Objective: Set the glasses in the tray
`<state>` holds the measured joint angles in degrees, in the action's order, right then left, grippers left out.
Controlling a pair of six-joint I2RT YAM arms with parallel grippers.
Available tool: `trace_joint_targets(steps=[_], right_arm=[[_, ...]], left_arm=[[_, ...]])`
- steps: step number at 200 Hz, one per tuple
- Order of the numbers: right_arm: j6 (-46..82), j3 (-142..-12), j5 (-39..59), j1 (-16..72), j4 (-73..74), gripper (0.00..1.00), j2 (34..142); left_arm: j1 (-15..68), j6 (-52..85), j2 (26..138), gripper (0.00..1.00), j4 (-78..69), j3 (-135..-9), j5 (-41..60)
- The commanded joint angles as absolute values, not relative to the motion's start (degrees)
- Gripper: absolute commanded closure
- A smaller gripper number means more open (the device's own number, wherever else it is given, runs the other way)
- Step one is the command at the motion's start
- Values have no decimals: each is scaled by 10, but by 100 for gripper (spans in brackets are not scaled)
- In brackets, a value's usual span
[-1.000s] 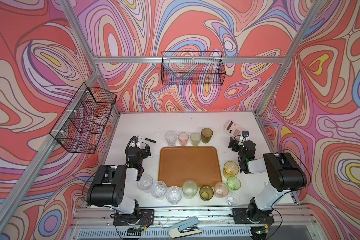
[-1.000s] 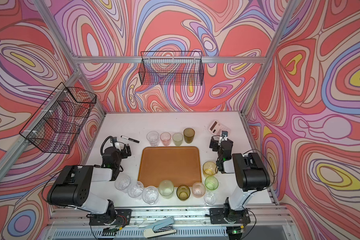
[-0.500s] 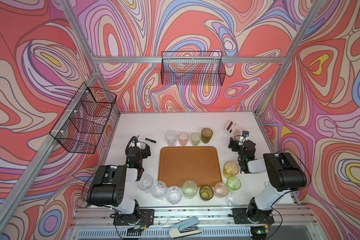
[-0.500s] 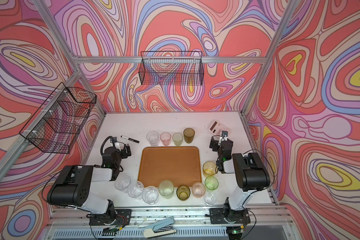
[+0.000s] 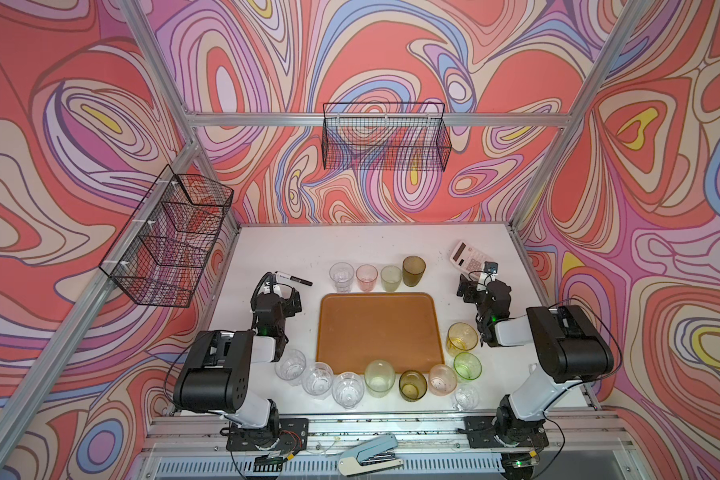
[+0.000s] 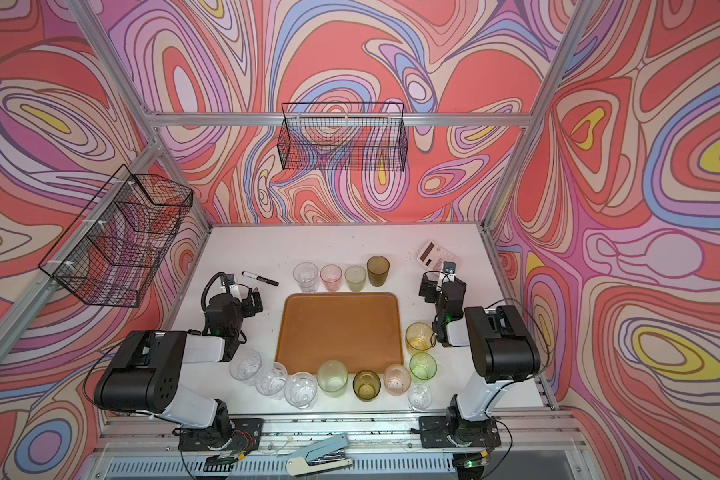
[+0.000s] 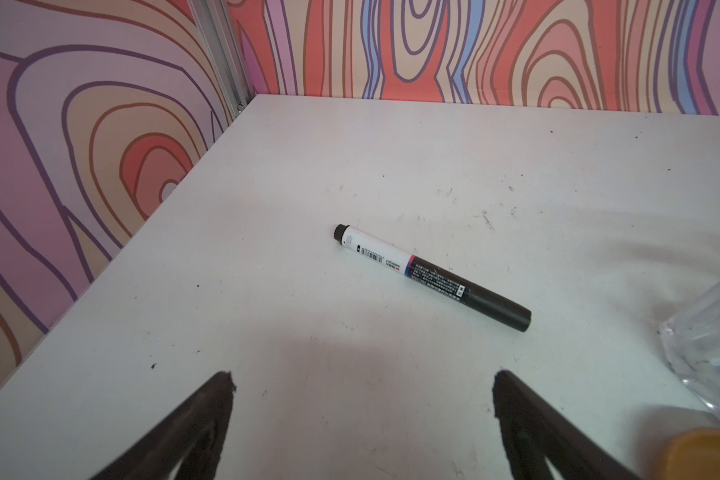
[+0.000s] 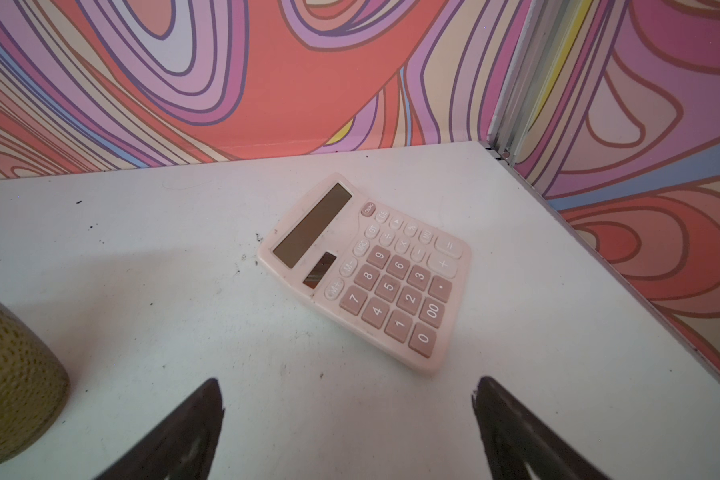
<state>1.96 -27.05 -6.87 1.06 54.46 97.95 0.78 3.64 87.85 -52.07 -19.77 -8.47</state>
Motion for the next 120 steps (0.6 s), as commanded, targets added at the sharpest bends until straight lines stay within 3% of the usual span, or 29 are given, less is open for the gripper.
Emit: trace_joint_targets(steps=[1, 52, 89, 120], right_arm=[[17, -268, -71, 9, 551, 2, 985], [6, -267, -56, 9, 548, 2, 977], [7, -291, -70, 12, 451, 2, 910], [35, -357, -93, 13, 283, 1, 868]], left_arm=[[10, 33, 882, 0, -528, -205, -91], [24, 34, 869, 0, -549, -189, -145], [52, 2, 853, 0, -589, -168, -174], [71, -1, 781, 0, -406, -234, -221]])
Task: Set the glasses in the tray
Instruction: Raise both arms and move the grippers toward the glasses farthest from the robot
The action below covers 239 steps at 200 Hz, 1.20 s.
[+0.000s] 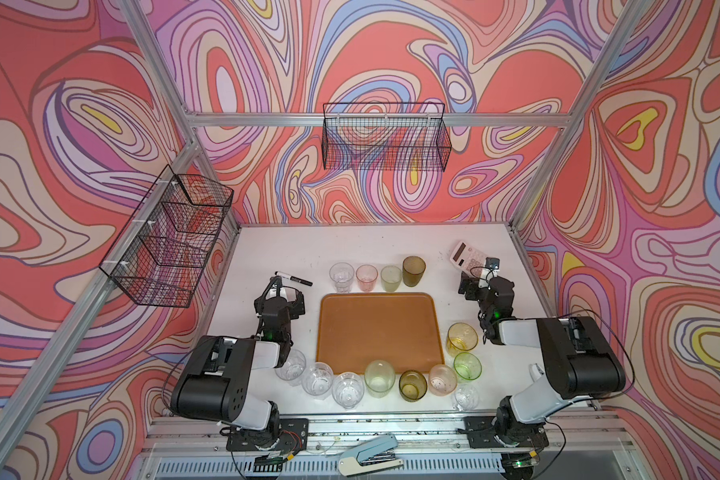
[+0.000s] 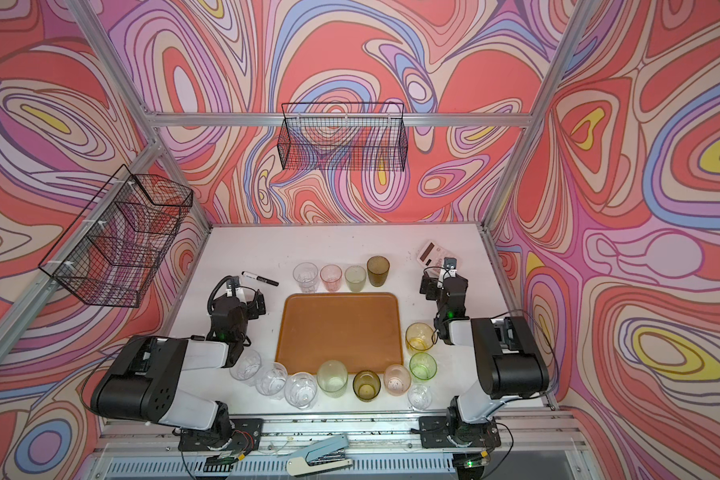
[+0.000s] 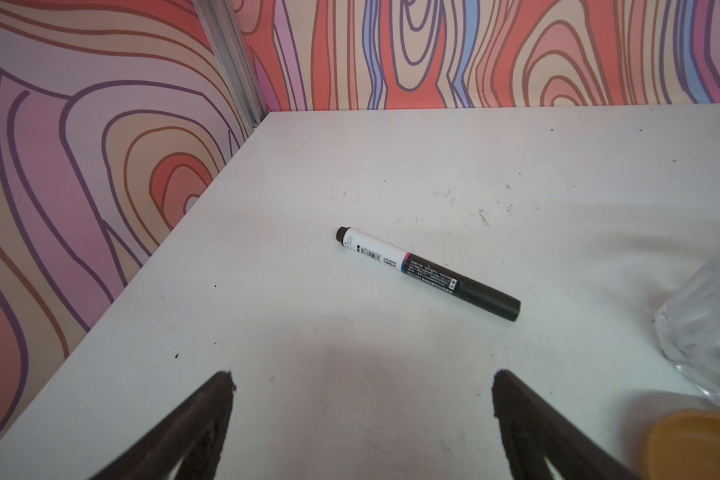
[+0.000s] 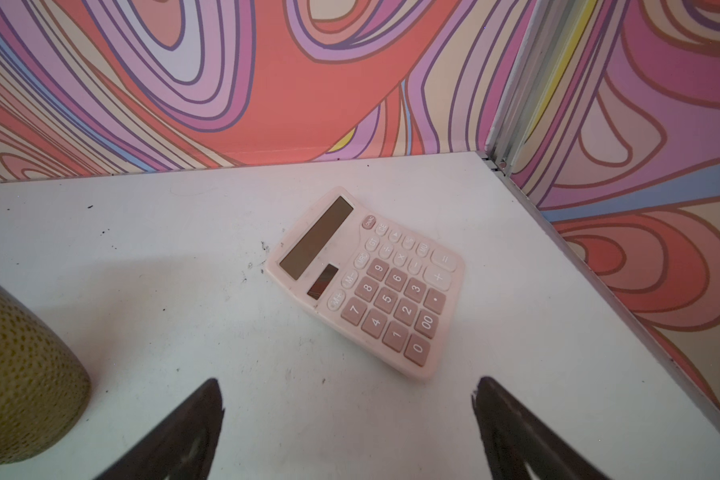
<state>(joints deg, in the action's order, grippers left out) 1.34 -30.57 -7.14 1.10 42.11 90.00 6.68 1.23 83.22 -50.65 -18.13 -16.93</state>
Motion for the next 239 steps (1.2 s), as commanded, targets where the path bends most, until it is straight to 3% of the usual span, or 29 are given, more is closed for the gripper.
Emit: trace_joint_targets(steps=[1, 33, 79, 108, 167, 239], right_arm=[[36, -359, -93, 13, 278, 2, 867], [82, -438, -121, 17, 117, 2, 855], [166, -593, -99, 19, -164, 2, 858], [197, -655, -59, 32, -304, 2, 851], [186, -721, -32, 51, -486, 4, 805], [181, -752, 23, 61, -508, 19, 799]], left_arm=[[71, 0, 780, 0, -400, -236, -222], [71, 21, 732, 0, -358, -270, -233], [71, 123, 697, 1, 76, -526, -148], [71, 125, 717, 0, 228, -632, -76], [71, 109, 748, 0, 320, -707, 27], [70, 93, 772, 0, 359, -722, 145]])
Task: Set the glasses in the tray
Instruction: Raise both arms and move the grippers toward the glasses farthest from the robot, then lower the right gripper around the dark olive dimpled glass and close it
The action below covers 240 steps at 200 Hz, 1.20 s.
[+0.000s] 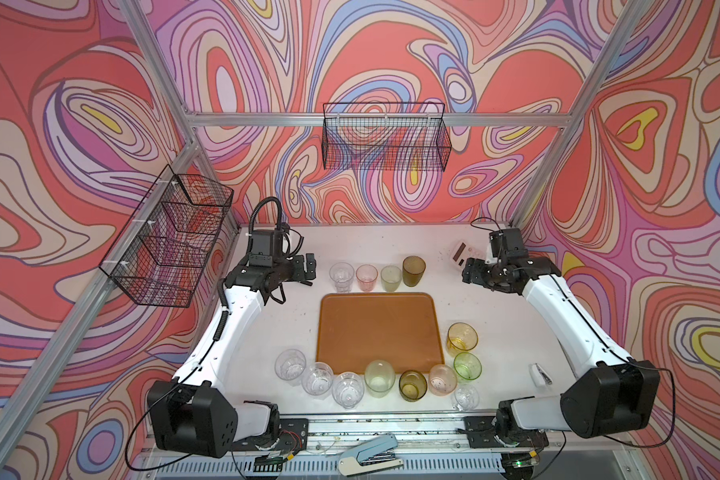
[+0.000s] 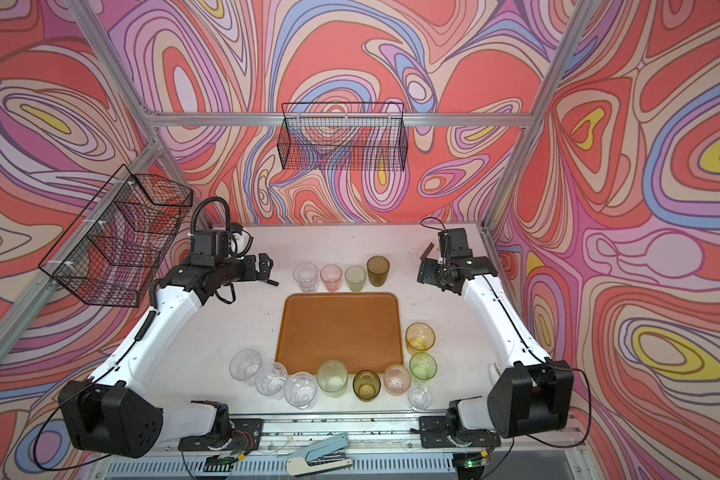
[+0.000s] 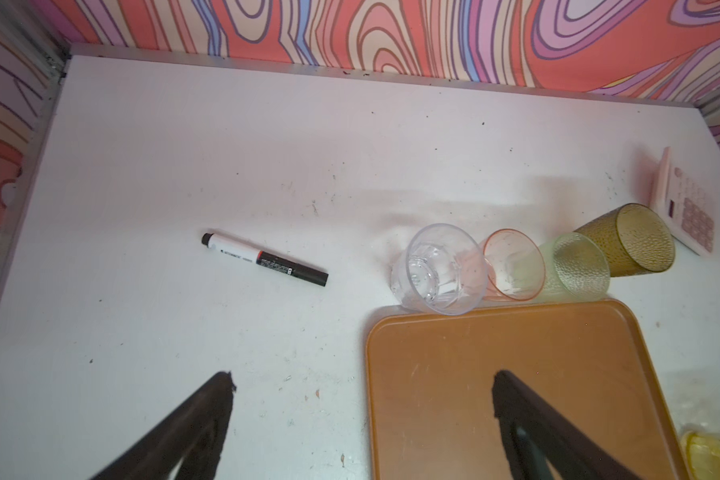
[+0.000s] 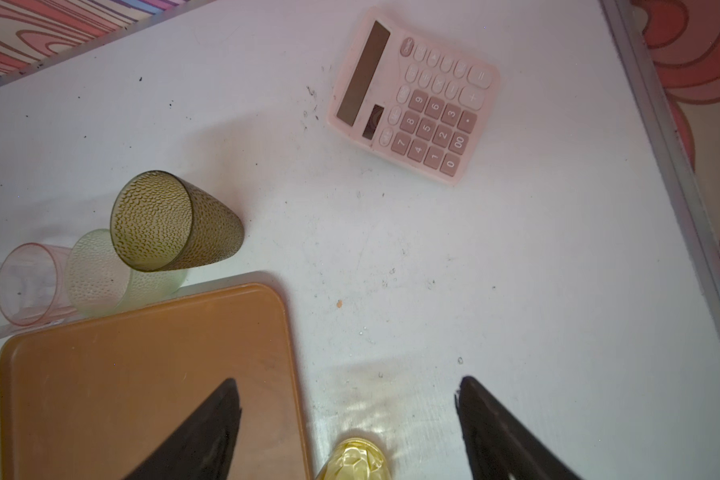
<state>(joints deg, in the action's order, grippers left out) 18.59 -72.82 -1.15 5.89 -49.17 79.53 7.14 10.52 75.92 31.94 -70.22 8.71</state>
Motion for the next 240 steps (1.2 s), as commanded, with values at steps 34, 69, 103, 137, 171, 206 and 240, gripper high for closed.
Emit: trace_joint_targets(steps=[34, 69, 103, 137, 171, 206, 240], right_arm=[[169, -787, 44, 64, -509, 26, 854], [164, -809, 52, 71, -492, 27, 898], [159, -848, 52, 83, -488, 29, 944], [156, -890, 49, 100, -482, 31, 996], [154, -935, 46, 113, -482, 33, 1051], [154, -970, 51, 119, -478, 33, 1094], [153, -1007, 54, 127, -483, 36, 1134]], left_arm=[[70, 96, 776, 1, 359, -718, 181], [70, 99, 769, 1, 342, -709, 181], [70, 108, 768, 1, 334, -703, 196], [70, 113, 769, 1, 333, -702, 202], [70, 116, 766, 1, 330, -699, 207], [70, 121, 767, 1, 326, -696, 212], [70, 122, 767, 1, 326, -696, 212]])
